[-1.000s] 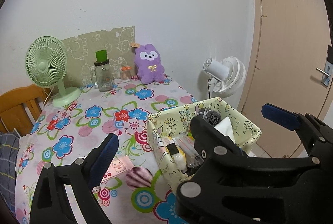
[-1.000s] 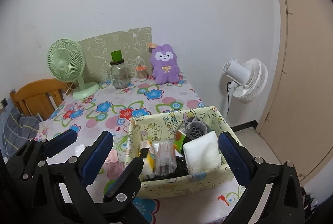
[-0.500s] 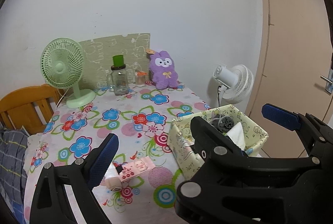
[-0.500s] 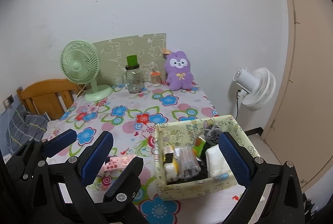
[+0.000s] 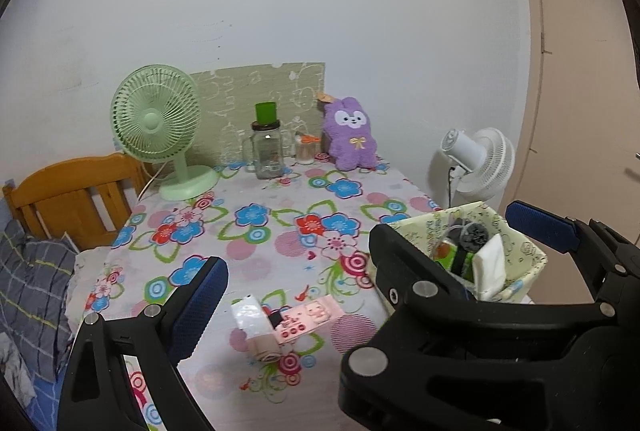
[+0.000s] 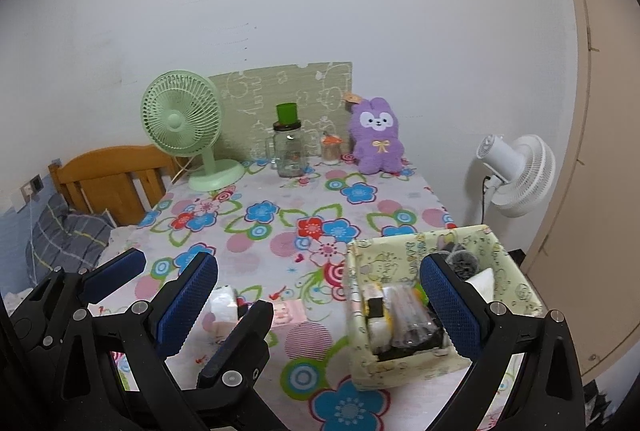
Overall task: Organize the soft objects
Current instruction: 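Move both open tools toward the beige cloth bundle and pink wipes pack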
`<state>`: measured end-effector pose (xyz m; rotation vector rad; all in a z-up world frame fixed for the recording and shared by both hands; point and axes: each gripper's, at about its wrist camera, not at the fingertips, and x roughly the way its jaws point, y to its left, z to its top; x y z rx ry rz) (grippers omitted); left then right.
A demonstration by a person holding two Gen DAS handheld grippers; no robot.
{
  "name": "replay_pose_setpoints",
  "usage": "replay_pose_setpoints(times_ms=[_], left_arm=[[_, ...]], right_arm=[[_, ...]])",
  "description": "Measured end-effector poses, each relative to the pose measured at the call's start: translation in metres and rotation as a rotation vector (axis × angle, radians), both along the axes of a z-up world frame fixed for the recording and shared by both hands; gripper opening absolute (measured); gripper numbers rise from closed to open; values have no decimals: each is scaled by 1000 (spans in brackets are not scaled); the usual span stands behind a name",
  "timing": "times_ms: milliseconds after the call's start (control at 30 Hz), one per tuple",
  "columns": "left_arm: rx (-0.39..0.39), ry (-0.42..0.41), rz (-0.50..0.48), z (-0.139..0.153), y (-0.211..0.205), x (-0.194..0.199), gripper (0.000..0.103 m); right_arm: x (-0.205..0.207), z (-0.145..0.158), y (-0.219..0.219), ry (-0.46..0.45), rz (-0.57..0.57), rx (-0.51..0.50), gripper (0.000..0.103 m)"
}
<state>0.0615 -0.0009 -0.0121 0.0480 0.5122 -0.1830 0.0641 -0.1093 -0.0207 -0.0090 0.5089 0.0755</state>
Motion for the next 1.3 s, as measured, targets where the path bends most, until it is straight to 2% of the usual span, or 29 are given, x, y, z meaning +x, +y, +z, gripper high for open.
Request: replay_pose_setpoints(times_ms=[400,800,967,1300], left_arm=[[-1,25,40,-19,22,11,98],[-12,90,67,-45,40,26,97],[-24,120,74,-54,47,33,97],[-31,186,91,-77,58,47,81]], right_arm=[[15,-18,23,20,46,5,102],[35,-46,42,70,89,1,101],[44,-57,49,98,112,-3,96],[61,-79,61,164,140,-7,93]])
